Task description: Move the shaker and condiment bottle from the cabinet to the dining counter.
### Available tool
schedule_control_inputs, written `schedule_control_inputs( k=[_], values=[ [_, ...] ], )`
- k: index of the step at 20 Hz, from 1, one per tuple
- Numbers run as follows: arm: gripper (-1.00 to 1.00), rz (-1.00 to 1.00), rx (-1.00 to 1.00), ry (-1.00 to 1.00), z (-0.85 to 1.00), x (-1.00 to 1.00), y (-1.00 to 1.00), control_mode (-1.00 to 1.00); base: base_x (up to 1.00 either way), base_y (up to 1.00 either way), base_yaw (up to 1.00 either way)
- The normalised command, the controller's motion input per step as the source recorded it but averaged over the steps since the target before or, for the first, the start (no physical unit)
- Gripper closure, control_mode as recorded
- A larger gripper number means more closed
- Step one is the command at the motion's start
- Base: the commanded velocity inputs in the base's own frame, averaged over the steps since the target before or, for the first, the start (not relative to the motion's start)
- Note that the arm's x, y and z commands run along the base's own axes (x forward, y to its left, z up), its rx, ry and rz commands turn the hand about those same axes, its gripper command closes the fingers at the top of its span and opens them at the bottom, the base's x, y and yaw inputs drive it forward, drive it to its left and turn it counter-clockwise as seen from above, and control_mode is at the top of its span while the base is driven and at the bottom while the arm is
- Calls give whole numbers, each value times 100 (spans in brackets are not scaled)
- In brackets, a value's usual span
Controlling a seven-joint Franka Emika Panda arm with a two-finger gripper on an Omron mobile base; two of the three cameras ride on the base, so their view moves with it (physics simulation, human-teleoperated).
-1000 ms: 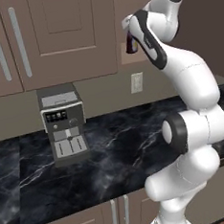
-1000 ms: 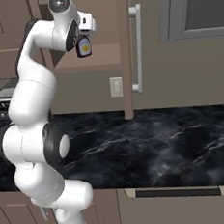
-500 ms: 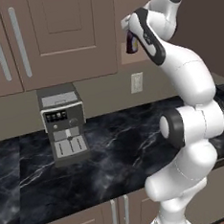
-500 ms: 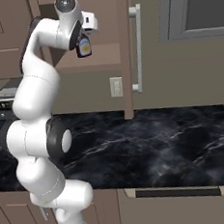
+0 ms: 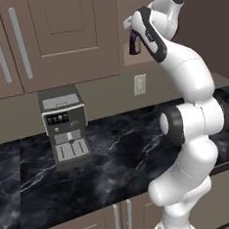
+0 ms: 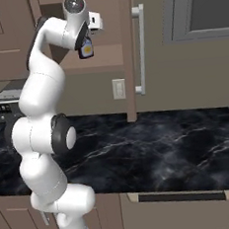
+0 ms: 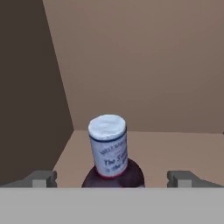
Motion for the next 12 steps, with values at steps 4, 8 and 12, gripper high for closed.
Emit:
schedule_control_inputs(
  k=[4, 8, 12],
  values=[
    [-100, 4, 0, 0, 0, 15, -1, -100, 0, 0, 0],
    [-100, 3, 0, 0, 0, 15, 0, -100, 0, 0, 0],
    [-100, 3, 0, 0, 0, 13, 0, -100, 0, 0, 0]
  ],
)
